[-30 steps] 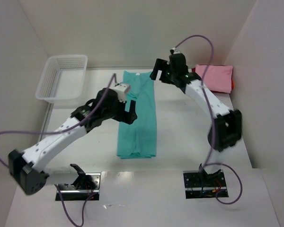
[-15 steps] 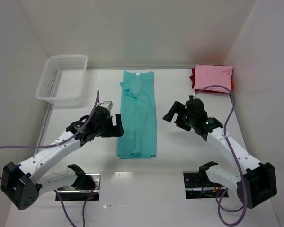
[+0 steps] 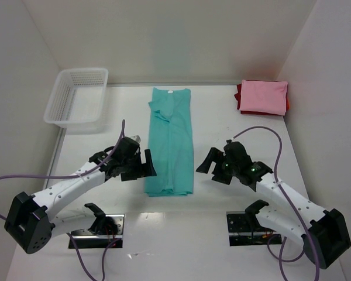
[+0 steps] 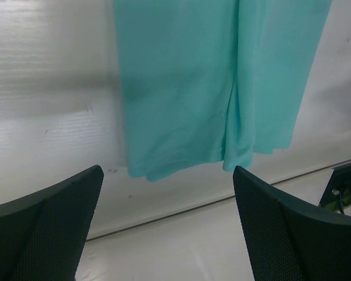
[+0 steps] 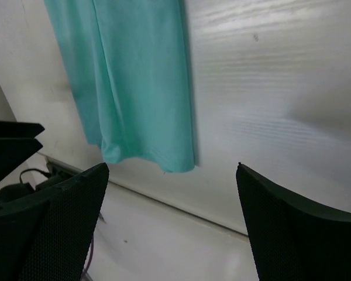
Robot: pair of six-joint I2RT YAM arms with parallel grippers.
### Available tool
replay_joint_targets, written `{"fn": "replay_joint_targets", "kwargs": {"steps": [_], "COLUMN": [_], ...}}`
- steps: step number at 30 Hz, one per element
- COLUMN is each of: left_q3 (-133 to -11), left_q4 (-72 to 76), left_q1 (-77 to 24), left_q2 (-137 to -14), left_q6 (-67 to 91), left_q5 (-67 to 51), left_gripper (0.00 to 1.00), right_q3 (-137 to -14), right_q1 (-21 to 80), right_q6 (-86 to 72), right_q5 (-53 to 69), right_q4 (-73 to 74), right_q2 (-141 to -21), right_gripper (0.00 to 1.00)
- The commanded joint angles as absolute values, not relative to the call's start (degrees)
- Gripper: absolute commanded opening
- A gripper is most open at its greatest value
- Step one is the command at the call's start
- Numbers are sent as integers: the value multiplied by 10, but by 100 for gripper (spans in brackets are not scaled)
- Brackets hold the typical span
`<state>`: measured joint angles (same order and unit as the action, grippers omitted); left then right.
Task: Fold and stack the t-shirts
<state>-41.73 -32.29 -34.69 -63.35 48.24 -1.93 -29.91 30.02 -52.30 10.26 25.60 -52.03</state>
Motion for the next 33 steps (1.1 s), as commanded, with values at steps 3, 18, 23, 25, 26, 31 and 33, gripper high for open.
{"fn": "replay_joint_targets", "kwargs": {"steps": [3, 18, 23, 25, 26, 31, 33], "left_q3": [-400, -346, -346, -352, -352, -352, -352], "left_q4": [-339, -293, -279, -273, -273, -262, -262], "left_q1": [-345, -345, -345, -345, -345, -345, -345], "left_q2": [-622, -673, -707, -725, -732, -745, -751], "left_q6": [533, 588, 592, 590, 586, 587, 592], "left_q5": [-59, -50, -50, -50, -50, -50, -45], "left_gripper": [99, 93, 93, 92, 92, 89, 87], "right_q3": [-291, -315, -315, -326, -328, -332, -332], "right_q1": [365, 419, 419, 419, 421, 430, 430], "right_q6": [-567, -575, -575, -570, -570, -570, -570], "right_q5": [113, 80, 97, 98, 98, 103, 103], "right_q4": [219, 186, 154, 154, 154, 148, 142], "right_q2": [-562, -681, -718, -733, -738, -749, -749], "right_gripper": [93, 89, 81, 78, 76, 74, 73]}}
